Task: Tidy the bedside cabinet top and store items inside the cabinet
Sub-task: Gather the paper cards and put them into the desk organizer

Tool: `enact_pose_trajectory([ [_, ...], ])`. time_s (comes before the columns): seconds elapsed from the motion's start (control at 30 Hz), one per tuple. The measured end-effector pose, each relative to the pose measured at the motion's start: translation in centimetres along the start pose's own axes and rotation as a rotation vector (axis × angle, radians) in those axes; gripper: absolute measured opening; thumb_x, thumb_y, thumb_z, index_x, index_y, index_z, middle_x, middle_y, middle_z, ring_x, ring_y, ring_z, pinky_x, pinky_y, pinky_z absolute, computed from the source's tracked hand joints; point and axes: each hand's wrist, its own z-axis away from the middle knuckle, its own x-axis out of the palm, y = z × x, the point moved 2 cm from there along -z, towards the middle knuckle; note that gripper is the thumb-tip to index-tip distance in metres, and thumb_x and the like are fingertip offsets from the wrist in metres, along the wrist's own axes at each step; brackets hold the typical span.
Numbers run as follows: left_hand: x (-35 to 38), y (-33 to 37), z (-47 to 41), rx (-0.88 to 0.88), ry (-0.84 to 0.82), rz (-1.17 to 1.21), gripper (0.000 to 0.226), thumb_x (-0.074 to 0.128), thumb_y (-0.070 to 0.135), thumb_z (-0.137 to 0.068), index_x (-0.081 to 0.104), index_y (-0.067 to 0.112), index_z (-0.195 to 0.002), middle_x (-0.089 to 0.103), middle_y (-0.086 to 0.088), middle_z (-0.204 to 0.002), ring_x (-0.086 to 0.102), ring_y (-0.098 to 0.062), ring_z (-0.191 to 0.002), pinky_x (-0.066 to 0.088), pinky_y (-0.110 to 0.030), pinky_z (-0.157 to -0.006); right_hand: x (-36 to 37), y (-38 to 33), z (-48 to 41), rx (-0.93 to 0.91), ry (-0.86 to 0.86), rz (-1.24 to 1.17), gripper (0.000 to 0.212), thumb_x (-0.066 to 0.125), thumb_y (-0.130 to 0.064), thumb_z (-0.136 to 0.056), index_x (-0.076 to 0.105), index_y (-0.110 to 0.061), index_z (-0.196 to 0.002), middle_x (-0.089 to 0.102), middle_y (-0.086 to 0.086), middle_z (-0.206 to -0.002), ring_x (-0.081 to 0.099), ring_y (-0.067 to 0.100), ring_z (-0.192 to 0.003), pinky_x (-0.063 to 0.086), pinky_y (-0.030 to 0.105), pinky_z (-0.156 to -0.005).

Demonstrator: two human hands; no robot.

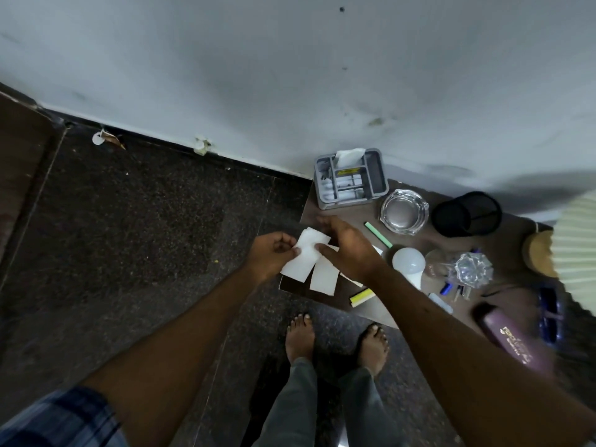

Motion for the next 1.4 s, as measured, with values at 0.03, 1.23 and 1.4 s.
enact_pose_trajectory([
  [0.03, 0.1, 0.6, 0.2, 0.020, -0.004, 0.008, 0.021, 0.077, 0.011, -0.084, 0.071, 0.003, -0.103, 0.074, -0.010, -0.095, 0.068, -0.017, -0.082, 0.054, -0.022, -0.063, -0.9, -0.1, 0.1, 0.005, -0.024, -0.044, 0.047, 0.070, -0.026, -0.092, 0.053, -0.021, -0.135, 0.064, -0.001, -0.128, 0.063, 0.014, -0.112, 0.054, 0.036, -0.096],
  [1.23, 5.0, 11.5, -0.8, 0.206, 0.238, 0.432, 0.019, 0.073, 0.000, -0.085, 0.070, 0.005, -0.103, 0.075, -0.011, -0.099, 0.074, -0.027, -0.094, 0.063, -0.038, -0.080, -19.6, -4.8, -5.9, -0.331, 0.077, 0.399, 0.017, 0.070, -0.021, -0.093, 0.072, -0.013, -0.108, 0.072, 0.003, -0.107, 0.065, 0.021, -0.089, 0.053, 0.038, -0.080],
  [1.4, 4.9, 10.7, -0.6, 0.186, 0.253, 0.444, 0.018, 0.073, 0.001, -0.085, 0.070, 0.006, -0.103, 0.076, -0.009, -0.099, 0.074, -0.026, -0.093, 0.061, -0.031, -0.076, -19.7, -4.8, -6.3, -0.320, 0.104, 0.406, 0.017, 0.069, -0.020, -0.093, 0.070, -0.012, -0.108, 0.071, 0.004, -0.107, 0.062, 0.020, -0.087, 0.049, 0.034, -0.078],
])
